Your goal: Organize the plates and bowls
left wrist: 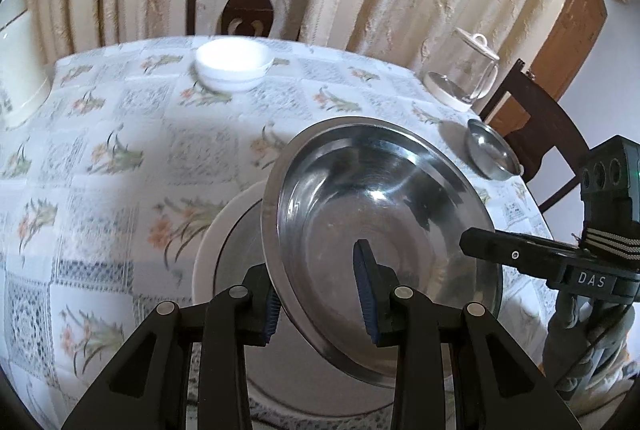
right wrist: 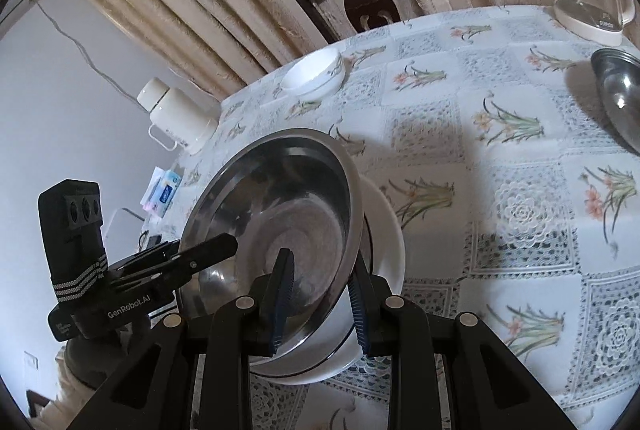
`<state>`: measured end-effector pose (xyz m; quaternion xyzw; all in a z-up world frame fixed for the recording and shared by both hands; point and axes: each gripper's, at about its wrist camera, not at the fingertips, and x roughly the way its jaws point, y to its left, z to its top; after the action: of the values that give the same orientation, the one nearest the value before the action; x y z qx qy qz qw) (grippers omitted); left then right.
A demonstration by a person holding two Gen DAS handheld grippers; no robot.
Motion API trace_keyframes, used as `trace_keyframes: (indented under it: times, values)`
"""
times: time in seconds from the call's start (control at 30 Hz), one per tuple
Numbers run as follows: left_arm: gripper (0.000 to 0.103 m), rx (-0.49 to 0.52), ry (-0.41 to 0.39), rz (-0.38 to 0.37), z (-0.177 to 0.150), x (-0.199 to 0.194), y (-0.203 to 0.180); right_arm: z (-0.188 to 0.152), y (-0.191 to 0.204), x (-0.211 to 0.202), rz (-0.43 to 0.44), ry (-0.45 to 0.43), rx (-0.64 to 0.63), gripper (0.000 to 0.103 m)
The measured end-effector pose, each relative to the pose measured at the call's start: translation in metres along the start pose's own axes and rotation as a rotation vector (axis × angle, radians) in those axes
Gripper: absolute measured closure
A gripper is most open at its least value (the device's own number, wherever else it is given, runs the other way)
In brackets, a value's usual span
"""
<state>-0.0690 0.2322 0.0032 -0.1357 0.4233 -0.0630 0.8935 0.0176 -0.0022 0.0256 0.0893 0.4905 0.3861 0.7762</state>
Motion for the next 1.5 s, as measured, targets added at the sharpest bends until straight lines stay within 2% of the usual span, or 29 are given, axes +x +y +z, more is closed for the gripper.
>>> trace_keyframes:
  times: [0.17,0.3,0.47,0.77,1.0,1.17,1.5]
  values:
    - [0.068,-0.025,0.027,-0.003,-0.011,0.004,0.006,-0.008,0.002,0.007,-0.010,0.027,-0.002,0.074]
    - [0.055,-0.052,0.048,-0.012,-0.016,0.006,0.011,-0.012,0.005,0.009,-0.012,0.035,-0.008,0.074]
    - [0.049,-0.054,0.053,-0.017,-0.021,0.004,0.011,-0.013,0.005,0.014,-0.022,0.041,-0.002,0.074]
    - [0.047,-0.004,0.017,0.021,-0.023,-0.003,0.006,-0.016,0.006,0.013,-0.057,0.020,-0.017,0.074]
    - [0.044,0.076,-0.022,0.104,-0.023,-0.006,0.000,-0.016,0.005,0.012,-0.071,0.010,-0.020,0.074]
    - [0.040,0.111,-0.051,0.134,-0.022,-0.010,-0.004,-0.017,0.006,0.013,-0.075,0.008,-0.021,0.074]
    - [0.039,0.149,-0.069,0.152,-0.021,-0.012,-0.010,-0.016,0.005,0.009,-0.085,-0.005,-0.014,0.074]
